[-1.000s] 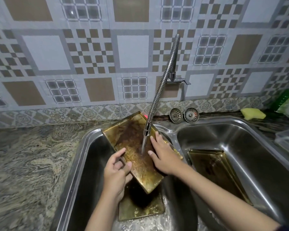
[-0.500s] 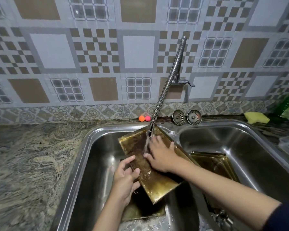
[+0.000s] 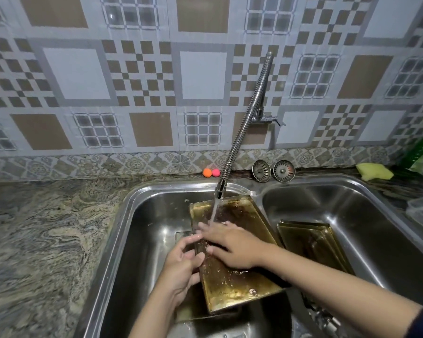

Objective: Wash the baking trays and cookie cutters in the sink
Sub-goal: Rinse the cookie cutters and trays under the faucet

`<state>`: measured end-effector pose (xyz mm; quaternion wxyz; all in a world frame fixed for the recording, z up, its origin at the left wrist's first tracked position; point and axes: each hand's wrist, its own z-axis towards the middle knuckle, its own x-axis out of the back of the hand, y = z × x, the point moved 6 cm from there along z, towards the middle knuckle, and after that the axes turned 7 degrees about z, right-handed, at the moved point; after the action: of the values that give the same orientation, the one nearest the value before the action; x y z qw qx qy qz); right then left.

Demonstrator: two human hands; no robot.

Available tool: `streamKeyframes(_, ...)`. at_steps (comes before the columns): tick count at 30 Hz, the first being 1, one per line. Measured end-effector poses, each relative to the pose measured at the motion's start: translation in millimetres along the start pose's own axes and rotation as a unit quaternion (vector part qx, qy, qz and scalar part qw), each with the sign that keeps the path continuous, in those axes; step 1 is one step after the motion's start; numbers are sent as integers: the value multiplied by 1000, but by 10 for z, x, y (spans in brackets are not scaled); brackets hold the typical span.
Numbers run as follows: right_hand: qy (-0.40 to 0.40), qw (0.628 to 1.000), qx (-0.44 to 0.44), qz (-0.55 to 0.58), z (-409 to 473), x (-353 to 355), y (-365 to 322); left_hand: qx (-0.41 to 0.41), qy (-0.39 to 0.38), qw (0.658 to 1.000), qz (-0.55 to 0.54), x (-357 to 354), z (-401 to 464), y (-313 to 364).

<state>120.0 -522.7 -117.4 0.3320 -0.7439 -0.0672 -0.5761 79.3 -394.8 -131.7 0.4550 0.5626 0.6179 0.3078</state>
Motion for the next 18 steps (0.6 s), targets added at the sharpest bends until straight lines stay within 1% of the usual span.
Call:
streamKeyframes(1,13,999,-45,-22,50,30,180,1,-1,1000,0,26,-13,-19)
streamKeyframes(3,74,977,-200,-8,88,164,467,-3,-12,1000,5,-26,-59,-24)
streamKeyframes(4,109,966,-233,15,90,187,487,-8,-14,1000,8,-66,-65,-22)
streamKeyframes(5,127,969,-213,27,98,165,407,-16,-12,1000,11,-101,-65,-8)
streamKeyframes(6,119,980,-155,38,94,109,250,-23,-2,1000,11,-98,-44,7)
streamKeyframes(8,49,997,-16,52,-22,-43,-60,-33,33,999,4,-10,7,38)
streamKeyframes(9,16,998,30,49,-106,-82,-106,-34,51,998,-4,57,29,43)
streamKeyframes(10,5,998,51,43,-146,-67,-61,-34,62,997,-17,108,42,45)
streamKeyframes(11,18,998,43,34,-127,-20,52,-37,67,997,-32,126,49,44)
streamKeyframes(12,41,999,6,23,-90,37,187,-40,68,996,-43,108,48,43)
streamKeyframes(14,94,988,-115,28,-44,145,402,-46,73,995,-46,0,49,45)
streamKeyframes(15,117,981,-150,48,-32,158,431,-52,71,995,-43,-80,46,59)
streamKeyframes(16,131,977,-147,77,-17,144,390,-61,71,995,-39,-146,53,80)
streamKeyframes(18,137,977,-72,150,-31,88,222,-90,78,993,-19,-247,59,163)
